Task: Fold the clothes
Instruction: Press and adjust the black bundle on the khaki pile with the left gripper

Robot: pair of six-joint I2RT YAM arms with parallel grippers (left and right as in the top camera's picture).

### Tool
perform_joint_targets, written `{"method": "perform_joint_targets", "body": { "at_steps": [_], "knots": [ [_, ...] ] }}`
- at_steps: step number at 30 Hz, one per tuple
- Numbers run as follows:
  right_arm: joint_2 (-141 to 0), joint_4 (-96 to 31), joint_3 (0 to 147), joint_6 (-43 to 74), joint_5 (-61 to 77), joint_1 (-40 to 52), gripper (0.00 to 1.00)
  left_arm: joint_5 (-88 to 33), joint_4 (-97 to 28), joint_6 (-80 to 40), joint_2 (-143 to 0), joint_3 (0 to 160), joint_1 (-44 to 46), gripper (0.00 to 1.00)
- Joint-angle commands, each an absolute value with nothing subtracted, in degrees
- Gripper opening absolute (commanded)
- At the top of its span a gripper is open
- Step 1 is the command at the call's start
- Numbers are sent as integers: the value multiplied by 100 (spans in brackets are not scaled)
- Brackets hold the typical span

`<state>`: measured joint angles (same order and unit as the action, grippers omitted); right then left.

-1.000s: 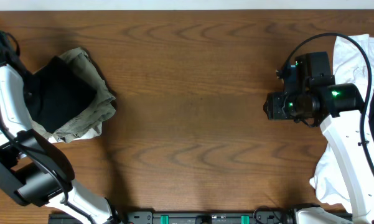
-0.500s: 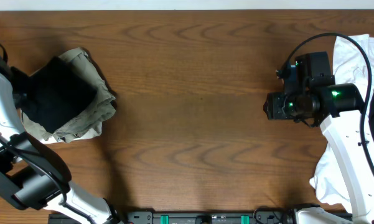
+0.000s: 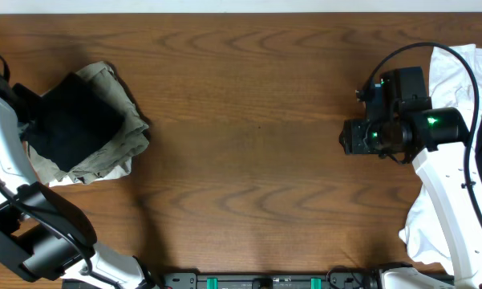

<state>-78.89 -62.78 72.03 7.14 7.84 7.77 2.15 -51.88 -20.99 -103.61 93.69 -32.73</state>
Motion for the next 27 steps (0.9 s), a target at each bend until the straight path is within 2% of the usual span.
{"method": "perform_joint_targets", "body": {
  "at_steps": [1,12,23,27],
  "knots": [
    [-7876,-6285,7194,657,729,692,55,456,-5118,-2171,-10468,9244,-3286,52],
    [-7876,-6438,7194,657,729,692,55,456,-4163,-2169,-11380,9209,-3376,52],
    [-7876,-6469,7194,659,729,692,56,172,-3752,-2150,-12154,9209,-3400,53],
    [-7876,-6455,7194,659,727,692,56,174,-3710,-2016,-12151,9212,-3406,69]
  ]
}}
